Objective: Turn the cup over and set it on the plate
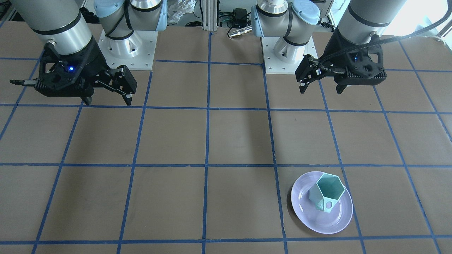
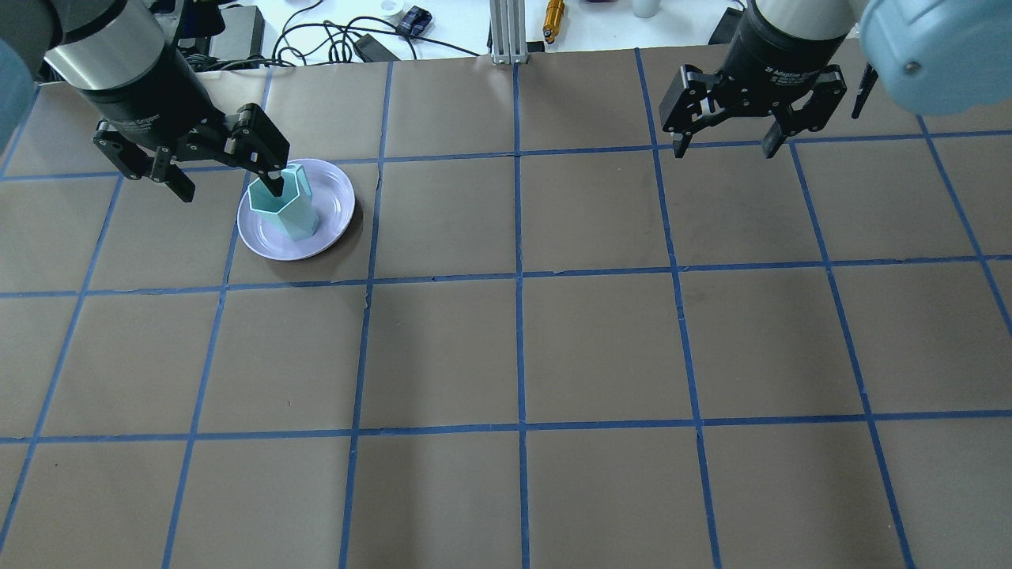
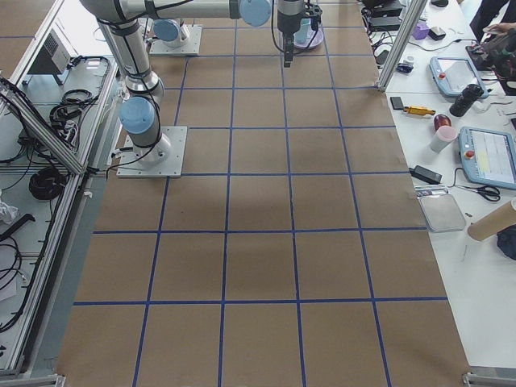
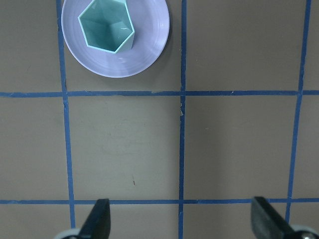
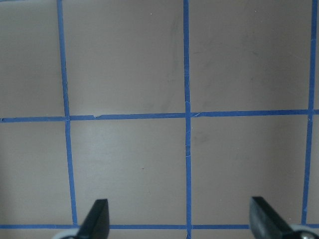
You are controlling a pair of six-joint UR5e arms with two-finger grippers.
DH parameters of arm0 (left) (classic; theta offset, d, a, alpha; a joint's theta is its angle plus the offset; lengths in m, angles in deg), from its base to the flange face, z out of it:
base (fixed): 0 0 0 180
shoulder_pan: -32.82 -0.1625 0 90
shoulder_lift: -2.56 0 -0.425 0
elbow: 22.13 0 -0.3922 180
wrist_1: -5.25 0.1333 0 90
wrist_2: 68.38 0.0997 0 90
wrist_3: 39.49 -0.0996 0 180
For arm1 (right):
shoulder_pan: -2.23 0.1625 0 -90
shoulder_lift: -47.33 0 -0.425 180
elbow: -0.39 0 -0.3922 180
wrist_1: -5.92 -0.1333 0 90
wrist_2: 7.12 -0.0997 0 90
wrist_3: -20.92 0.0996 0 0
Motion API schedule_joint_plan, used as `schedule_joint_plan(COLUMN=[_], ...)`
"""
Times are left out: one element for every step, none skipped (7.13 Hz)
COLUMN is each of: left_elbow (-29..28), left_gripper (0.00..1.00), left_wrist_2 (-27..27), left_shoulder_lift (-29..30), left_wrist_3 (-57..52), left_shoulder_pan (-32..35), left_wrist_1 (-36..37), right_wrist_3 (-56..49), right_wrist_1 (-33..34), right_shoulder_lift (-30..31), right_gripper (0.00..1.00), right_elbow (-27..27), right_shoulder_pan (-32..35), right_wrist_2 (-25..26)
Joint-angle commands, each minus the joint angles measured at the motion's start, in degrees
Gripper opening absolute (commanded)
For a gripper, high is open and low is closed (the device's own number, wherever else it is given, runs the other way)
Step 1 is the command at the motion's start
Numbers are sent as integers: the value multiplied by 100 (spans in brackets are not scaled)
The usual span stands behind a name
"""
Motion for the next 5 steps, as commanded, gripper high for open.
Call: schedule_joint_plan(left_elbow=[0,0,-26,-44,-44], left_gripper=[100,100,100,100,100], left_wrist_2=[0,0,0,0,0], left_shoulder_lift=[0,0,0,0,9], left_wrist_3=[0,0,0,0,0], left_shoulder_pan=[0,0,0,0,-9], left_wrist_1=[-9,0,-9,-9,0], right_wrist_3=[0,0,0,0,0], right_wrist_1=[-2,-2,-2,-2,7], right_shoulder_lift=[0,0,0,0,0], right_gripper=[100,100,100,100,100], right_elbow=[0,0,0,0,0], right_shoulder_pan=[0,0,0,0,0], right_wrist_2=[1,1,1,1,1])
